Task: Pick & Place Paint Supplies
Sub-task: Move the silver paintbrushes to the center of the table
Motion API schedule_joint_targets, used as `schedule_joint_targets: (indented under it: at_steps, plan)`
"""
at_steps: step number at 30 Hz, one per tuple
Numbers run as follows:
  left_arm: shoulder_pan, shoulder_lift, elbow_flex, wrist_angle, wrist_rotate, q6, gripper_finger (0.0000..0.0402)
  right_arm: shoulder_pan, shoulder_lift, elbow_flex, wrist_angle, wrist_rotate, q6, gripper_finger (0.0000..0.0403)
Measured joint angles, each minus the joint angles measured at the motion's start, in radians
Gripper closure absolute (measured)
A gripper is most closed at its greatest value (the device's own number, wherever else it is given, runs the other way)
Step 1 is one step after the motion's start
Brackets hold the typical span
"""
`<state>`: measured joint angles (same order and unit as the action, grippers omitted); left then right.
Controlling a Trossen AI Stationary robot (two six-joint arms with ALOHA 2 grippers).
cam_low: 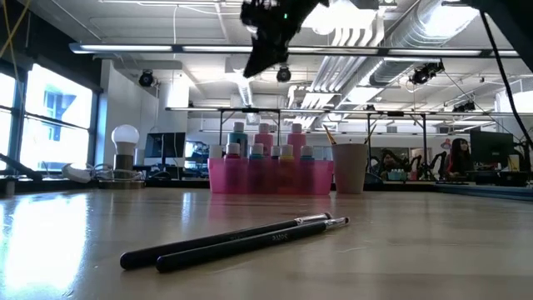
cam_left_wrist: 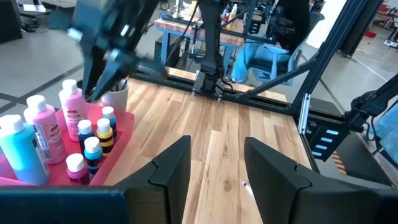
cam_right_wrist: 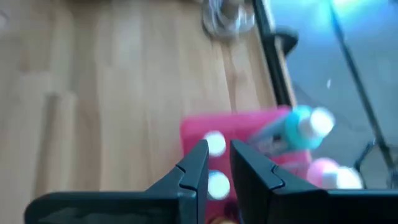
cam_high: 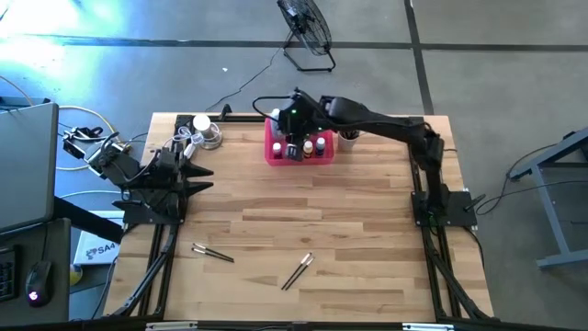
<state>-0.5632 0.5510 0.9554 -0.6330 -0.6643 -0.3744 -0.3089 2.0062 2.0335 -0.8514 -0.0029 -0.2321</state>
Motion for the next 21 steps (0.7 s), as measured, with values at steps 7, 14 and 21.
schedule_joint_targets:
  at_steps: [7,14,21]
  plan:
    - [0.000,0.000,0.000,-0.005,0.001,0.003,0.0254,0.062,-0.116,0.001,0.033,-0.010,0.068,0.0344]
    - [0.000,0.001,0.000,-0.006,0.002,0.030,0.0254,0.059,-0.165,0.001,-0.003,-0.136,0.132,0.0377]
    - [0.000,0.001,0.000,-0.015,0.002,0.037,0.0254,0.061,-0.166,-0.016,0.009,-0.197,0.158,0.0400]
